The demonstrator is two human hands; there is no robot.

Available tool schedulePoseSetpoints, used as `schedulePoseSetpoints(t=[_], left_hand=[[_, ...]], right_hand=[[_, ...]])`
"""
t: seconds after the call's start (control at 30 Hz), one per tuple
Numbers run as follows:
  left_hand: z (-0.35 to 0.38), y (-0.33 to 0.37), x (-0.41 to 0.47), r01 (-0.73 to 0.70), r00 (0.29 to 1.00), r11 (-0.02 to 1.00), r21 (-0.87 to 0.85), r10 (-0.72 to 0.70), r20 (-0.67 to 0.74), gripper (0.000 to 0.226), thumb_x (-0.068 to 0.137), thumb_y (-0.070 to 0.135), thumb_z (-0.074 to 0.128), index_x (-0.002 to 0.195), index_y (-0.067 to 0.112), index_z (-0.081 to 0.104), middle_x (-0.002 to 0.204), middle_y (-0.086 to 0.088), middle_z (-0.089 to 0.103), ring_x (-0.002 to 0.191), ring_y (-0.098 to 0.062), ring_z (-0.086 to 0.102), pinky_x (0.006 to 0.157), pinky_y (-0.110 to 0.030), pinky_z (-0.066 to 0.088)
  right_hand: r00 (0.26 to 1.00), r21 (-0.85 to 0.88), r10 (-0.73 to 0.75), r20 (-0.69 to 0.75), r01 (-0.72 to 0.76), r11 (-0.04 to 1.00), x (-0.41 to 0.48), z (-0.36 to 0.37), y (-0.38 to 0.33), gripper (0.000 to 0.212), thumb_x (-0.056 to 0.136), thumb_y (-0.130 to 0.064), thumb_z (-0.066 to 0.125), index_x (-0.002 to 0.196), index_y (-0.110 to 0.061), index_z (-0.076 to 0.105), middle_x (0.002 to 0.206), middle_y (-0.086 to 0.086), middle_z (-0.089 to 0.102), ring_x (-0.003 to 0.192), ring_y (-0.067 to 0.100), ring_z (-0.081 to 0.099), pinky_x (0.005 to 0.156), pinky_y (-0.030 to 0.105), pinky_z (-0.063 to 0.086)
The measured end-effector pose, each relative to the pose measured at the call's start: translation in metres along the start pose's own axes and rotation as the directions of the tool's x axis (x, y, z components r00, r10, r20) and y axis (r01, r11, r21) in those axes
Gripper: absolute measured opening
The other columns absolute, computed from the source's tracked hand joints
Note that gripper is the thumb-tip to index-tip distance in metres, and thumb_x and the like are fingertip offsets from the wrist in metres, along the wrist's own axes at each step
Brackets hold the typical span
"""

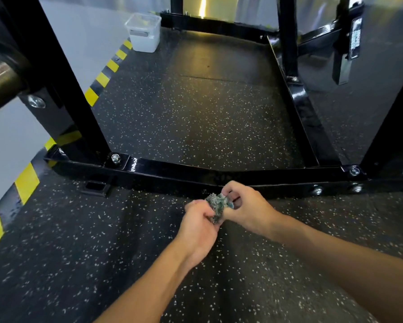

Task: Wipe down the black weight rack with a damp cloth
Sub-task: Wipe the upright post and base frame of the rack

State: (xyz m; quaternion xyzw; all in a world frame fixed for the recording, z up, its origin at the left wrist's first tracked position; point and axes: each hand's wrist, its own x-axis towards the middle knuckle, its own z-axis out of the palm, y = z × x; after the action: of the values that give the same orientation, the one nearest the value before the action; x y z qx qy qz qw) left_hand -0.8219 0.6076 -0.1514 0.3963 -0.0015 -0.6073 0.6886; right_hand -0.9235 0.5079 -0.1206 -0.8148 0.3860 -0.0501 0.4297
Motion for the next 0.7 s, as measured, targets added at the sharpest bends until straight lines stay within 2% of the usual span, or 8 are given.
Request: schedulePoseSetpoints(t=[0.1,0.2,0.27,0.33,0.4,0.47,0.57,0.7], left_hand=[[0.008,-0.003,-0.008,0.123,0.992,0.941,-0.315,-0.122,0.023,0.047,0.096,0.025,0.047,0.131,-0.005,0.055,0.133,-0.025,0.06,0.12,-0.032,0.057,0.111,-0.045,0.042],[0.014,-0.012,-0.014,0.184,0.982,0.911,-0.369,-0.187,0.03,0.047,0.107,0.031,0.036,0.128,-0.005,0.058,0.125,-0.026,0.064,0.12,-0.034,0.062,0.106,-0.044,0.047],[0.014,-0.019,-0.012,0.157,0.982,0.918,-0.363,-0.184,-0.041,0.037,0.108,0.019,0.037,0.123,-0.008,0.058,0.116,-0.028,0.068,0.109,-0.035,0.068,0.093,-0.044,0.055],[0.01,-0.025,-0.007,0.126,0.971,0.917,-0.378,-0.191,-0.141,0.027,0.104,0.006,0.043,0.123,-0.008,0.056,0.115,-0.028,0.067,0.103,-0.034,0.069,0.083,-0.042,0.059],[0.008,-0.035,0.004,0.117,0.945,0.928,-0.355,-0.215,-0.248,0.025,0.101,-0.001,0.047,0.125,-0.005,0.054,0.121,-0.025,0.061,0.105,-0.031,0.064,0.079,-0.037,0.056],[0.013,-0.04,0.013,0.142,0.926,0.929,-0.341,-0.246,-0.287,0.022,0.099,-0.002,0.048,0.12,-0.004,0.054,0.121,-0.022,0.058,0.103,-0.028,0.059,0.08,-0.036,0.053],[0.032,-0.049,0.036,0.157,0.915,0.924,-0.349,-0.269,-0.301,0.023,0.101,-0.001,0.041,0.121,-0.006,0.052,0.125,-0.023,0.054,0.106,-0.03,0.057,0.089,-0.038,0.05],[0.054,-0.068,0.074,0.118,0.898,0.96,-0.255,-0.213,-0.384,0.032,0.101,-0.004,0.046,0.133,-0.004,0.042,0.127,-0.021,0.055,0.101,-0.027,0.064,0.085,-0.033,0.056]], right_hand=[[0.988,0.075,0.017,-0.153,-0.005,0.997,-0.01,0.001,-0.003,0.021,0.078,-0.006,0.069,0.085,-0.017,0.054,0.078,0.007,0.065,0.066,0.013,0.054,0.062,0.036,0.049],[0.998,0.052,0.013,-0.064,-0.009,0.999,-0.022,0.01,-0.004,0.022,0.075,-0.011,0.068,0.084,-0.027,0.057,0.088,0.003,0.065,0.082,0.024,0.063,0.073,0.042,0.056],[0.999,0.096,0.043,0.01,-0.044,0.994,-0.023,0.007,-0.005,0.025,0.08,-0.005,0.064,0.092,-0.028,0.065,0.1,0.0,0.061,0.091,0.019,0.061,0.075,0.028,0.055],[0.995,0.107,0.088,-0.053,-0.082,0.991,-0.016,-0.006,-0.003,0.032,0.086,0.003,0.055,0.103,-0.021,0.069,0.106,-0.004,0.057,0.09,0.007,0.057,0.071,0.014,0.047],[0.98,-0.081,0.05,-0.191,-0.066,0.995,-0.001,-0.023,0.006,0.041,0.087,0.006,0.05,0.114,-0.02,0.065,0.112,-0.004,0.053,0.099,0.011,0.054,0.079,0.015,0.043],[0.979,-0.309,-0.005,-0.202,-0.059,0.949,0.017,-0.036,0.014,0.053,0.086,0.005,0.048,0.132,-0.019,0.056,0.127,-0.001,0.05,0.121,0.018,0.046,0.099,0.027,0.04],[0.998,-0.436,0.049,-0.035,-0.059,0.898,0.043,-0.051,0.028,0.069,0.089,0.002,0.046,0.153,-0.019,0.032,0.156,0.002,0.032,0.144,0.023,0.026,0.118,0.037,0.025],[0.991,-0.528,0.011,0.133,0.061,0.847,0.061,-0.051,0.056,0.062,0.102,-0.013,0.045,0.157,-0.024,0.02,0.164,0.003,0.016,0.152,0.021,0.003,0.122,0.037,0.002]])
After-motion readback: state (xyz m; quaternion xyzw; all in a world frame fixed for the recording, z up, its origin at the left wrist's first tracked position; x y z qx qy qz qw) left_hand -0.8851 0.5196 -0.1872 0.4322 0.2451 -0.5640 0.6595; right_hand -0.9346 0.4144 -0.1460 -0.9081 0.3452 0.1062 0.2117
